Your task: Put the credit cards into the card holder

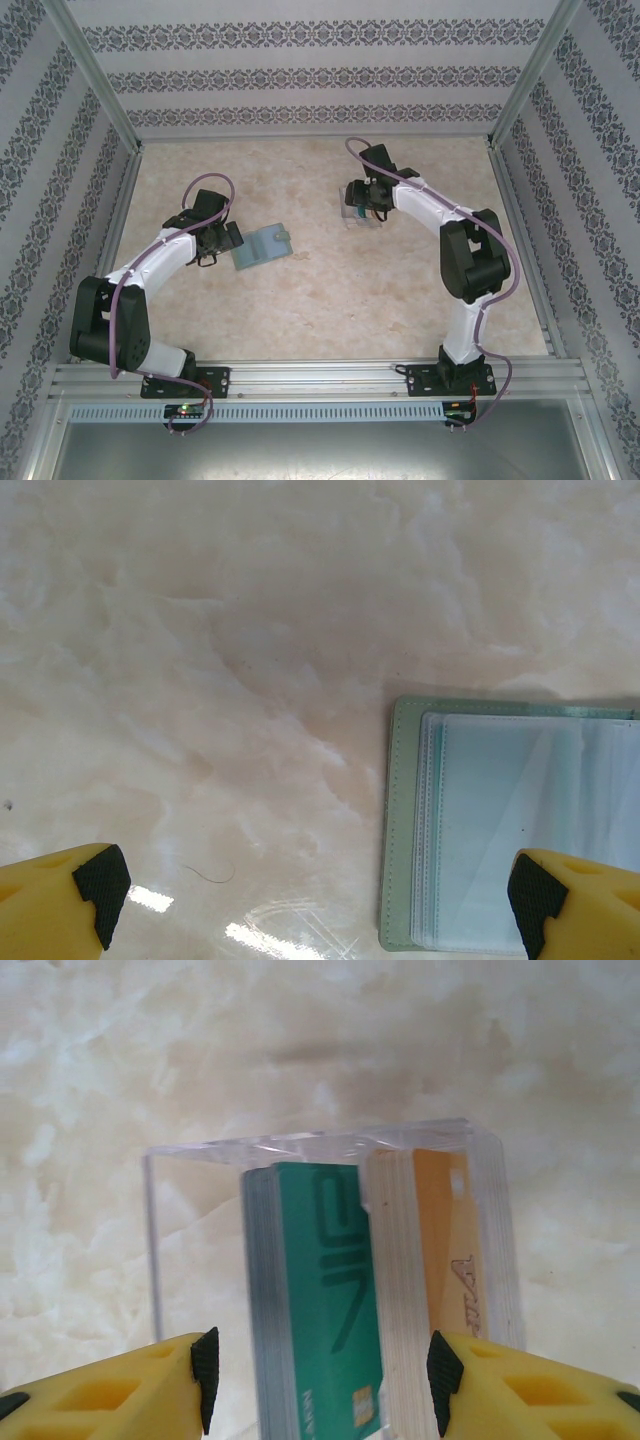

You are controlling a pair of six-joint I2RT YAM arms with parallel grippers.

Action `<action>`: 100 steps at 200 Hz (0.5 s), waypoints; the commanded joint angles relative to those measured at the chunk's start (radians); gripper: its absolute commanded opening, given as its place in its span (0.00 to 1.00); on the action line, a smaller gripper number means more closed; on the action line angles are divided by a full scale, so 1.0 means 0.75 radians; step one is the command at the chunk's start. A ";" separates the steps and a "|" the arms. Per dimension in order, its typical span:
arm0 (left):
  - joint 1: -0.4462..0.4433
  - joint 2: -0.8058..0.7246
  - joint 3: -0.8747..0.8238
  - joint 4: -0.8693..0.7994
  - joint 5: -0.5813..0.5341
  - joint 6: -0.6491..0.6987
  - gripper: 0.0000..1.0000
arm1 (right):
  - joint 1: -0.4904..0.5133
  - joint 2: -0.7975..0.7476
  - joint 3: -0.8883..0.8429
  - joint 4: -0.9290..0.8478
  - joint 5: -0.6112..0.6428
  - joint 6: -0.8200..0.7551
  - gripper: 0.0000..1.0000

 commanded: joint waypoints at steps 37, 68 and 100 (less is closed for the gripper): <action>0.009 -0.015 -0.023 0.016 -0.016 -0.002 0.99 | 0.055 0.054 0.124 -0.105 0.178 -0.072 0.54; 0.010 -0.029 -0.028 0.012 -0.030 0.004 0.99 | 0.078 0.138 0.172 -0.139 0.229 -0.089 0.50; 0.008 -0.026 -0.032 0.016 -0.033 0.006 0.99 | 0.112 0.192 0.230 -0.193 0.298 -0.125 0.46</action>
